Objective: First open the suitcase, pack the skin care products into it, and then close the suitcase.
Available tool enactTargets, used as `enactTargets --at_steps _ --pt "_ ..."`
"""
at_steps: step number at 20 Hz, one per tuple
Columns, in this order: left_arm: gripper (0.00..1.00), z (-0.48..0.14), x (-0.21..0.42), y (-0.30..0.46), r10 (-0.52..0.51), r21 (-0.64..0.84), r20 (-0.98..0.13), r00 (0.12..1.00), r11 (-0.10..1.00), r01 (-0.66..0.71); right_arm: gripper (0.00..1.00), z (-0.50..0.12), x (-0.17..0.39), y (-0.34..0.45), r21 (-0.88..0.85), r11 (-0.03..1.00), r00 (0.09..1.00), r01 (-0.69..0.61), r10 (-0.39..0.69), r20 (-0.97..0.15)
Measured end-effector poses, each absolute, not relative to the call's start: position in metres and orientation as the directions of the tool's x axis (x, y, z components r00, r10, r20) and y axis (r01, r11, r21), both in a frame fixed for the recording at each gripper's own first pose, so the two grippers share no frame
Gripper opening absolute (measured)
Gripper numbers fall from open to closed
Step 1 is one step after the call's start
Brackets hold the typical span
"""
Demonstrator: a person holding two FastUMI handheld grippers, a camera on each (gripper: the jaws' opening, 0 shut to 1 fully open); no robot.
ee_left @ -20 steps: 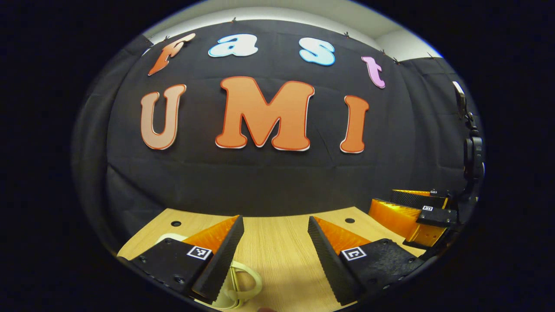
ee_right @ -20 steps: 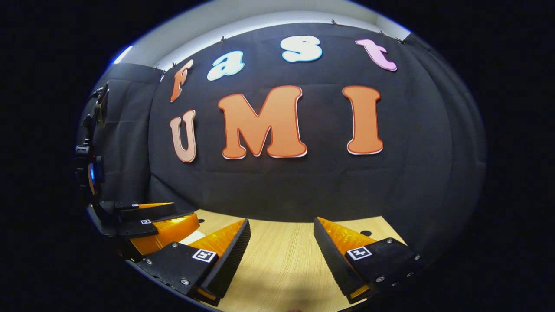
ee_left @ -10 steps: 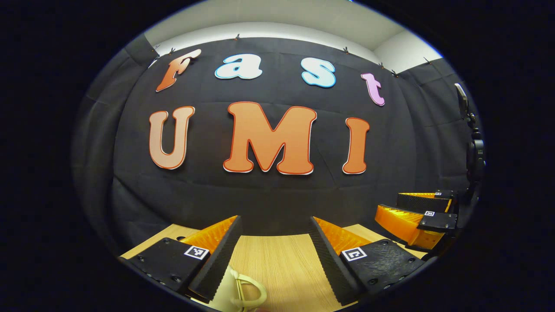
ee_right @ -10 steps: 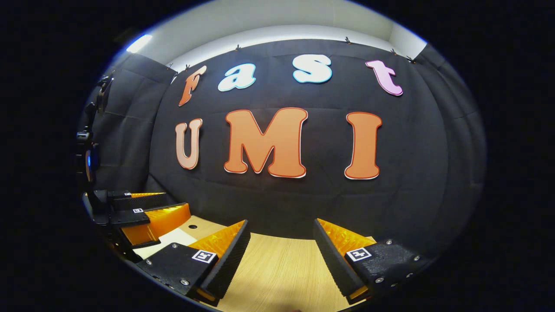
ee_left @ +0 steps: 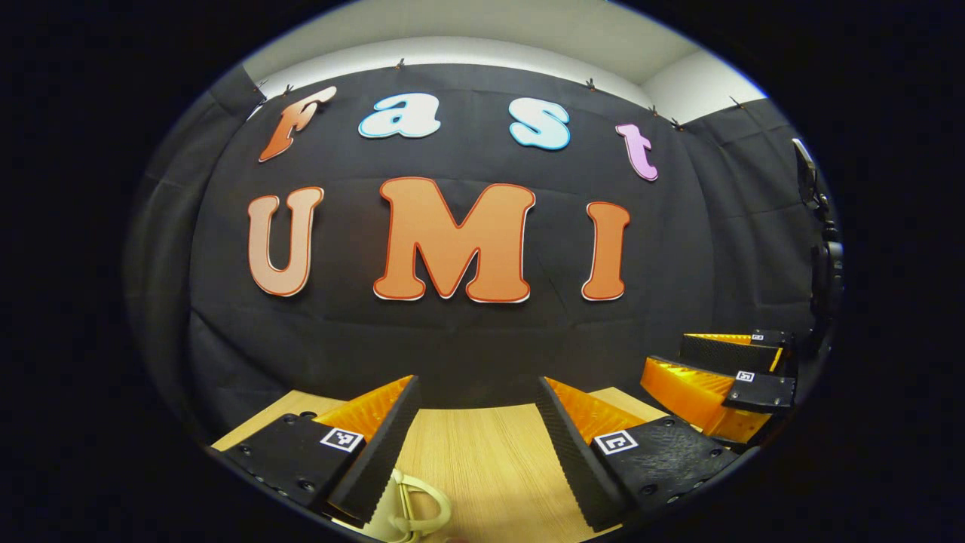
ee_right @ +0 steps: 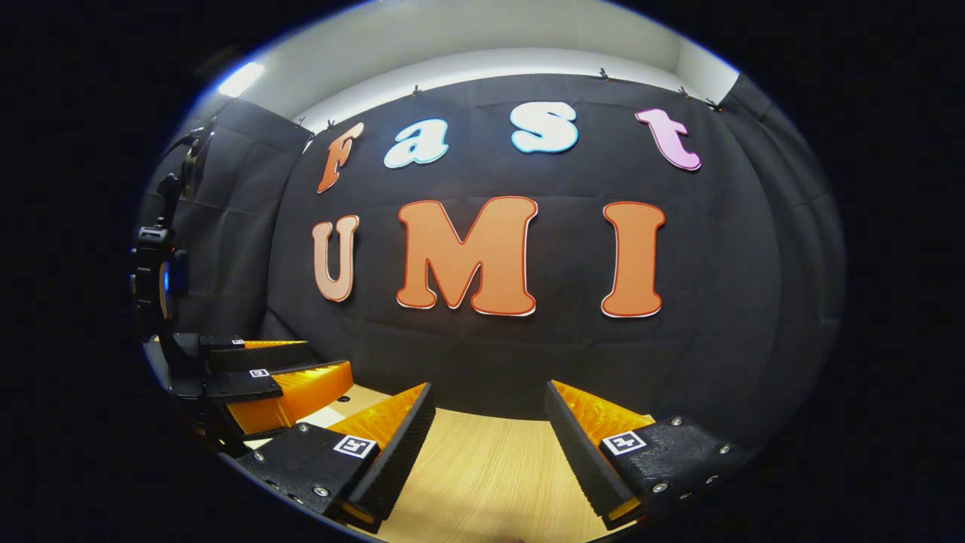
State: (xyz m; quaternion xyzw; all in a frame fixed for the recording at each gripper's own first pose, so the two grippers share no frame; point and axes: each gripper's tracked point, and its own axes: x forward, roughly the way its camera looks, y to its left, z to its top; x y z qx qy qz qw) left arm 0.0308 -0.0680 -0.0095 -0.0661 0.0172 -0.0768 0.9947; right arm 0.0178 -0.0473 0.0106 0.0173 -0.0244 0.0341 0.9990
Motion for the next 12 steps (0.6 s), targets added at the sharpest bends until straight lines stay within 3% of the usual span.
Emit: enactTargets --at_steps 1,4,6,11,12 --pt "0.95 -0.01 0.032 -0.067 -0.151 -0.128 -0.029 0.988 0.981 0.146 0.93 0.01 0.017 -0.047 0.03 0.997 0.996 -0.072 0.07 0.049" --pt "0.92 -0.011 0.032 -0.071 -0.151 -0.117 -0.045 0.987 0.982 0.145 0.94 0.009 0.014 -0.052 0.009 0.998 0.997 -0.056 0.056 0.055" --pt "0.97 -0.01 0.031 -0.076 -0.158 -0.115 -0.04 0.987 0.981 0.153 0.94 0.009 0.011 -0.056 0.014 0.999 0.997 -0.047 0.046 0.058" --pt "0.97 -0.009 0.024 -0.086 -0.172 -0.101 -0.03 0.985 0.981 0.168 0.94 0.01 0.006 -0.064 0.04 0.999 0.997 -0.033 0.03 0.065" --pt "0.97 -0.009 0.023 -0.086 -0.17 -0.096 -0.027 0.985 0.981 0.166 1.0 0.009 0.006 -0.063 0.043 0.998 0.997 -0.034 0.031 0.066"
